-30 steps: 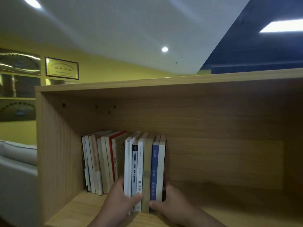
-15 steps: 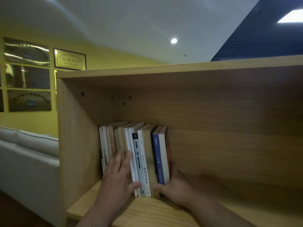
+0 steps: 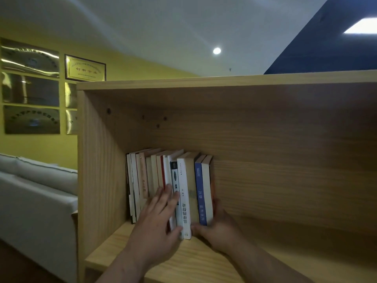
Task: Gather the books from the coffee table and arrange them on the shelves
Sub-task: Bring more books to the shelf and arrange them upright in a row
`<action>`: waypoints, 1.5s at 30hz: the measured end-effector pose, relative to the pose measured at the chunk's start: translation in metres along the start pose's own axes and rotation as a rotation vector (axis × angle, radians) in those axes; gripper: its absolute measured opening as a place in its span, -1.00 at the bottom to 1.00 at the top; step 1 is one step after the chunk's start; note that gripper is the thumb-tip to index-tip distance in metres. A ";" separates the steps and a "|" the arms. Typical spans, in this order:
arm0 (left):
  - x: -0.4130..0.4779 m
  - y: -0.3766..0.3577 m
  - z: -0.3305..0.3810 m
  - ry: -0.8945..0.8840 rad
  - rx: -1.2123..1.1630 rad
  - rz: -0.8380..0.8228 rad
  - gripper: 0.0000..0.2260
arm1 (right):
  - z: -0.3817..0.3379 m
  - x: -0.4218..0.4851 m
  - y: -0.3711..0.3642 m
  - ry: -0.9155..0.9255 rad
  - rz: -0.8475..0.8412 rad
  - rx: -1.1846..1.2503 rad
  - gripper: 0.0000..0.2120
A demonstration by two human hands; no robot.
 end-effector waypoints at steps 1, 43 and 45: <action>0.000 -0.002 -0.002 0.002 0.004 -0.027 -0.20 | 0.000 0.000 0.000 0.001 0.002 0.003 0.01; 0.030 -0.014 0.026 -0.044 0.087 -0.179 -0.18 | -0.007 -0.006 0.012 -0.084 -0.071 0.235 -0.18; 0.028 -0.014 0.025 -0.047 0.081 -0.159 -0.20 | -0.005 -0.008 0.012 -0.090 -0.060 0.226 -0.22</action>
Point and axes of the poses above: each hand's wrist, its own x-axis towards the middle knuckle, its own y-axis out of the back of the hand, z = x × y, the point moved 1 cm from there along x, towards the middle knuckle, and after that the axes turned 12 degrees about -y, right-handed, at the moved point
